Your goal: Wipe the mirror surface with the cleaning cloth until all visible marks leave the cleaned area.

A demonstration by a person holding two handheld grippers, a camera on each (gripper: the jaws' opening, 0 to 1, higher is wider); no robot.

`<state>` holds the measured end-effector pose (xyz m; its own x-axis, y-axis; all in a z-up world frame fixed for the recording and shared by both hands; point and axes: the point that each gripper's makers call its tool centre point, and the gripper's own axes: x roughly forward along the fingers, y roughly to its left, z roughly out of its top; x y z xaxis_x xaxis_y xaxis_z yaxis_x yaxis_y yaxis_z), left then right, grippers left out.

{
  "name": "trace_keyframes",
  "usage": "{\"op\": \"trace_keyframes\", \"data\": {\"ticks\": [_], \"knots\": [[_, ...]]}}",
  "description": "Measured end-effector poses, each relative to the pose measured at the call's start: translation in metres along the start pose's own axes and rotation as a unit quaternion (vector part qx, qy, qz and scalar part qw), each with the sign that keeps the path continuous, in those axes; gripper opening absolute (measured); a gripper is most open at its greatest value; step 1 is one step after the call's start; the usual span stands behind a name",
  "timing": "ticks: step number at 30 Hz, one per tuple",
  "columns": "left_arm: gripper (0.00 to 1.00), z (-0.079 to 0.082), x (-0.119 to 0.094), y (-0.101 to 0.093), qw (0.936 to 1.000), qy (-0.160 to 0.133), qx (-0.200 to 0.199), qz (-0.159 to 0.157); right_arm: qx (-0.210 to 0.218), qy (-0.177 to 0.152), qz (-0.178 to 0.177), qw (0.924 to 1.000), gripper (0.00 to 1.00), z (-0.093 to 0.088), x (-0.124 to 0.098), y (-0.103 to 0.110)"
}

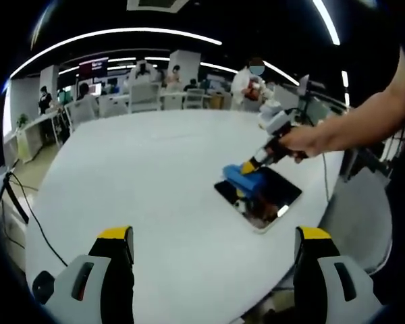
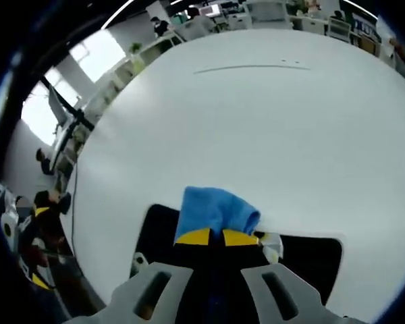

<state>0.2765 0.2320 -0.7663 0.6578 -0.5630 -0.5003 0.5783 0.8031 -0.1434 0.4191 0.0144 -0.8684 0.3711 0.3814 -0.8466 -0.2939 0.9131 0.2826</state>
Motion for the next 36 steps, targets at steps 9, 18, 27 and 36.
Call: {"op": "trace_keyframes", "data": {"ticks": [9, 18, 27, 36], "knots": [[1.0, -0.001, -0.003, 0.001, 0.9999, 0.007, 0.006, 0.007, -0.003, 0.0, -0.004, 1.0, 0.0, -0.007, -0.002, 0.005], [1.0, 0.001, -0.003, -0.003, 0.9999, -0.001, 0.008, 0.011, -0.003, 0.004, 0.005, 1.0, 0.0, -0.023, -0.007, 0.012], [1.0, 0.0, -0.002, -0.012, 0.9999, 0.001, 0.009, 0.006, -0.008, 0.004, 0.014, 0.9999, 0.0, -0.04, -0.013, 0.025], [1.0, -0.004, -0.001, -0.015, 0.9999, 0.004, 0.005, 0.012, 0.005, -0.005, 0.021, 0.9997, 0.0, -0.055, -0.02, 0.033]]}}
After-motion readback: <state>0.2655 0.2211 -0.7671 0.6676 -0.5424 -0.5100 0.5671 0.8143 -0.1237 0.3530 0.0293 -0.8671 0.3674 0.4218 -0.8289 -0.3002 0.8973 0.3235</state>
